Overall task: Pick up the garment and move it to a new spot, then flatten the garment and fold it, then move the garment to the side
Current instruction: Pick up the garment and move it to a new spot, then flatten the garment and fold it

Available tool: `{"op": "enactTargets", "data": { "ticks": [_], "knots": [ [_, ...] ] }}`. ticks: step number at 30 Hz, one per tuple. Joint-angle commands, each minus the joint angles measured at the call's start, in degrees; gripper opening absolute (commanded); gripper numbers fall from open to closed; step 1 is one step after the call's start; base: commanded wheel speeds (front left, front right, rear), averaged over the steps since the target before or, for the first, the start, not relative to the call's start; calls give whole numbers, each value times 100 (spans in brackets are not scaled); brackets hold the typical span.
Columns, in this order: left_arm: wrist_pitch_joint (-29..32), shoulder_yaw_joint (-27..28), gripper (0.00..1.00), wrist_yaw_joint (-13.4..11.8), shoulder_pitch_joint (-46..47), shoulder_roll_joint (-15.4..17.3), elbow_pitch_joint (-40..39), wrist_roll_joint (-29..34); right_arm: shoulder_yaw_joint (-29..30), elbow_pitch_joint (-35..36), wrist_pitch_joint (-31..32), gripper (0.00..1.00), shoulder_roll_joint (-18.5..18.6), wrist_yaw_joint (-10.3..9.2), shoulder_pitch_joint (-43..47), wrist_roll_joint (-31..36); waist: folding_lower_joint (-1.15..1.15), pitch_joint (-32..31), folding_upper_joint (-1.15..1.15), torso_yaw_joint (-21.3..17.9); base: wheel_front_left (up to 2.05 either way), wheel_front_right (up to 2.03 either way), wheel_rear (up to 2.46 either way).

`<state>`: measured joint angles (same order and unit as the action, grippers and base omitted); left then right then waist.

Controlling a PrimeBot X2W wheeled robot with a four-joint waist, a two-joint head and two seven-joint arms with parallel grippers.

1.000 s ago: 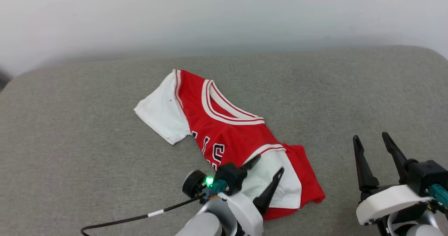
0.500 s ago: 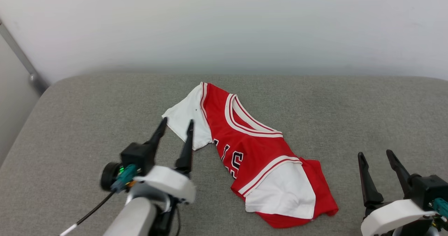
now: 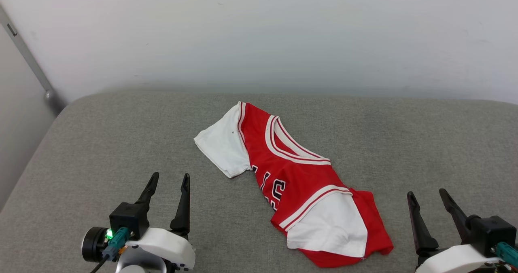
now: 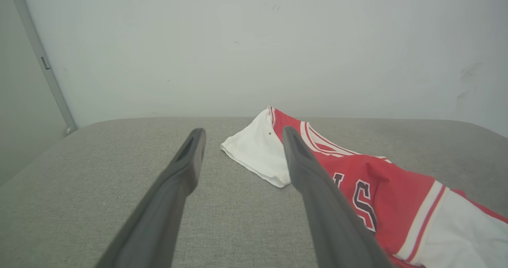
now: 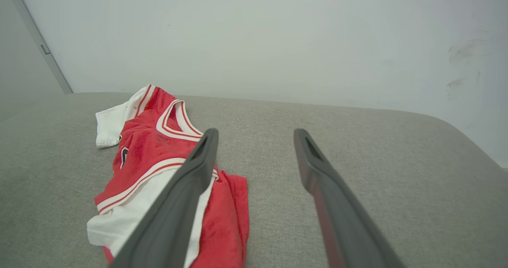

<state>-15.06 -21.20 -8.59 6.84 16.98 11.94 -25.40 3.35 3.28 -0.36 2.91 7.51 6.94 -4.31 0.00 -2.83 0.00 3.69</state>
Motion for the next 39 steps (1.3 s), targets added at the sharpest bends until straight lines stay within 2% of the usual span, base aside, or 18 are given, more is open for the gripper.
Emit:
{"op": "enactTargets", "data": {
  "ticks": [1,11,17,18,24,28,34,35,36,37,39],
  "knots": [
    [-13,-7,100,-20,-61,9,-32,10,-22,33,14,100,-1,-4,54,-17,0,-2,0,4,0,0,0],
    [-1,-43,100,-56,-16,7,-83,-23,171,-111,198,100,-1,-4,109,-112,0,-4,0,-1,0,0,0],
    [2,-130,100,-24,23,-45,-121,-17,161,-334,1397,100,-4,-3,6,-89,0,94,0,190,0,0,0],
    [2,-130,100,-24,23,-45,-121,-17,161,-334,1397,100,-4,-3,6,-89,0,94,0,190,0,0,0],
    [-5,-289,100,49,160,-172,-100,44,-513,-227,2760,100,89,-3,-178,-131,0,285,0,565,0,0,0],
    [-12,-349,100,93,281,-267,-93,89,-957,-271,3312,100,310,-4,-371,-335,0,492,0,780,0,0,0],
    [-20,-339,100,161,413,-402,-8,108,-1232,-671,3748,100,502,-4,-646,-566,0,705,0,977,0,0,0],
    [-21,-330,100,165,411,-411,15,114,-1242,-723,3781,82,498,-4,-657,-599,0,720,0,991,0,0,0],
    [-18,-317,100,167,425,-423,21,132,-1252,-762,3801,35,504,-4,-687,-624,0,740,0,997,0,0,0],
    [-17,-301,100,179,431,-434,31,137,-1275,-782,3789,0,526,-4,-726,-643,0,754,0,998,0,0,0],
    [-18,-252,100,182,430,-445,36,160,-1316,-754,3746,0,560,-4,-796,-677,0,777,0,968,0,0,0]
  ]
}}
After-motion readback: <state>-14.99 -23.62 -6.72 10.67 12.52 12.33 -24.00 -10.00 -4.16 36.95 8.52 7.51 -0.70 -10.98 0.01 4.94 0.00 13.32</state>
